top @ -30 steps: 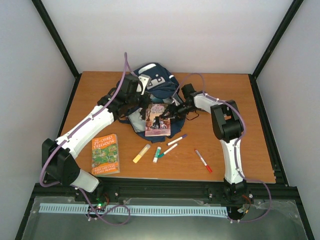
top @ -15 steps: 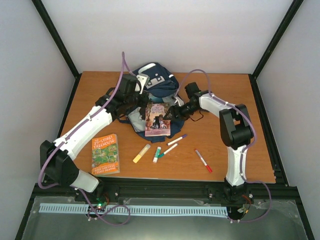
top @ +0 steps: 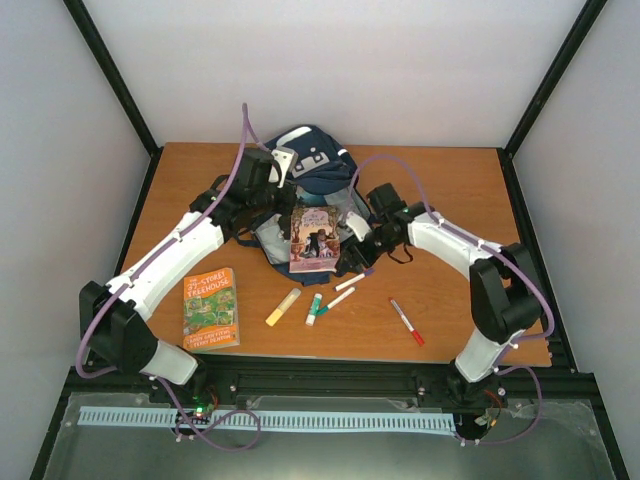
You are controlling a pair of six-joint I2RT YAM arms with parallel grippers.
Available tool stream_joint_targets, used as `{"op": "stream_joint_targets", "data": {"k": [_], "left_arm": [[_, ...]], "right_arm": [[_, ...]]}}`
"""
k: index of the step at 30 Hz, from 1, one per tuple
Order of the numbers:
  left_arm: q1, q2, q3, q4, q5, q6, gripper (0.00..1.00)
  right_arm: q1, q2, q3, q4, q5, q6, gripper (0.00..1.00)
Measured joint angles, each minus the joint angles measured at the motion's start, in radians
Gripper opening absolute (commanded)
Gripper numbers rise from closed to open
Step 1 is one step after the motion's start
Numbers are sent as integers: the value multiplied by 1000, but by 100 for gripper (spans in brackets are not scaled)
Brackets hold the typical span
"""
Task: Pack the student bag
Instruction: Place the book in the student bag.
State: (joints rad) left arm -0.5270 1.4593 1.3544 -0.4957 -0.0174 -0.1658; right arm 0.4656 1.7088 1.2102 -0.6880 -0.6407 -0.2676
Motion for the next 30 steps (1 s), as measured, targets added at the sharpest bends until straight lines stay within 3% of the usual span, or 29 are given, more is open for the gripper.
{"op": "stream_joint_targets", "data": {"k": [8, 11, 19, 30], "left_arm": [[0, 0, 0, 0, 0, -3, 1], [1, 0, 0, 0, 0, -4, 1], [2, 0, 0, 0, 2, -5, 1], [3, -1, 0, -1, 4, -7, 1]], "right_arm": [[122, -12, -68, 40, 228, -122, 71], [147, -12, -68, 72, 303, -144, 66], [157, 15, -50, 154, 430, -158, 55], [157, 122, 50, 292, 559, -162, 52]]}}
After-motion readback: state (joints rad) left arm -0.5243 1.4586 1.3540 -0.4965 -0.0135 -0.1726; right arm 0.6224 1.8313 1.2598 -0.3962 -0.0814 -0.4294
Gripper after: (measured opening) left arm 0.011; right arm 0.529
